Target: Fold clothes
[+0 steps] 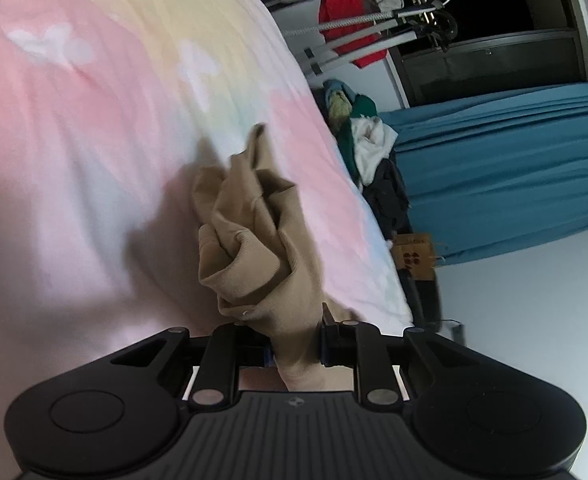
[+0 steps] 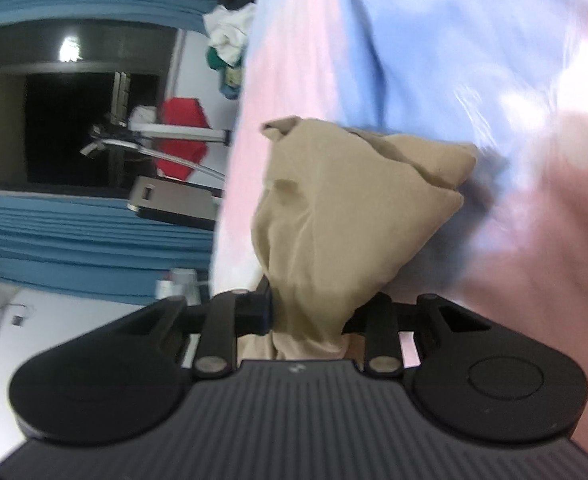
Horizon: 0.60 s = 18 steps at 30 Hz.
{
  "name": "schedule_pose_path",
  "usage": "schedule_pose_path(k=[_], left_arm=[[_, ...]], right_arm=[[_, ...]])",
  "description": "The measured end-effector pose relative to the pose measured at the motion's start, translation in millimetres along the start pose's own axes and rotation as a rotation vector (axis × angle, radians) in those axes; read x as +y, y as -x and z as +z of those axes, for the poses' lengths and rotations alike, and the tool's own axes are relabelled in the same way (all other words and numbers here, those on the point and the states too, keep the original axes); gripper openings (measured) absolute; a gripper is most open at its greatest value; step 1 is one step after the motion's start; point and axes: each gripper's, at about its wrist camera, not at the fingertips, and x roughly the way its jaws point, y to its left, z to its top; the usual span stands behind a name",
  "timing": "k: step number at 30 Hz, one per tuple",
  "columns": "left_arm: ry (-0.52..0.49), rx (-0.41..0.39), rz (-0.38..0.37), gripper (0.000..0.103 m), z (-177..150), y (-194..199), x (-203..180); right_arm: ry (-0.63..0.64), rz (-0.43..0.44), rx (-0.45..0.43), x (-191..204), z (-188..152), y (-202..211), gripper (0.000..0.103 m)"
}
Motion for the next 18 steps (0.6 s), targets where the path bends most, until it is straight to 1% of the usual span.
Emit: schedule_pose_path(k=[1, 3, 6, 8, 11, 15, 16, 18], left_arm=[[0.011, 0.013, -0.016, 0.021, 0.0, -2.6, -9.5], [-0.003, 0.025, -0.043, 0.021, -2.5, -14.7, -36.7], [-0.020, 0.069, -0.080, 0.021, -9.5, -52.8, -84.3], [-0.023, 0.111, -0.105, 0.021, -15.4, -87.1, -117.3], [-0.046, 0.180, -0.117, 0.021, -30.3, -153.4, -168.9], [-0.189, 0.235, -0.108, 0.021, -56.8, -243.5, -234.4], [-0.219, 0.239, -0.122, 0.021, -63.4, -264.6, -247.4], [-0.237, 0.232, -0.163, 0.021, -75.6, -299.1, -263.3]], right_arm=[[-0.012, 0.011, -0.012, 5.3, 4.6, 9.2, 0.030], [-0.026, 0.031, -0.040, 16.6, 19.1, 25.9, 0.030], [-0.037, 0.038, -0.090, 36.2, 57.2, 43.5, 0.030], [-0.045, 0.035, -0.142, 46.3, 93.6, 55.7, 0.030], [-0.049, 0.016, -0.225, 59.5, 154.9, 67.7, 0.030], [0.011, -0.026, -0.350, 78.7, 236.0, 68.7, 0.030], [0.032, -0.035, -0.380, 82.3, 257.0, 66.0, 0.030], [0.072, -0.037, -0.433, 84.5, 289.9, 63.0, 0.030]])
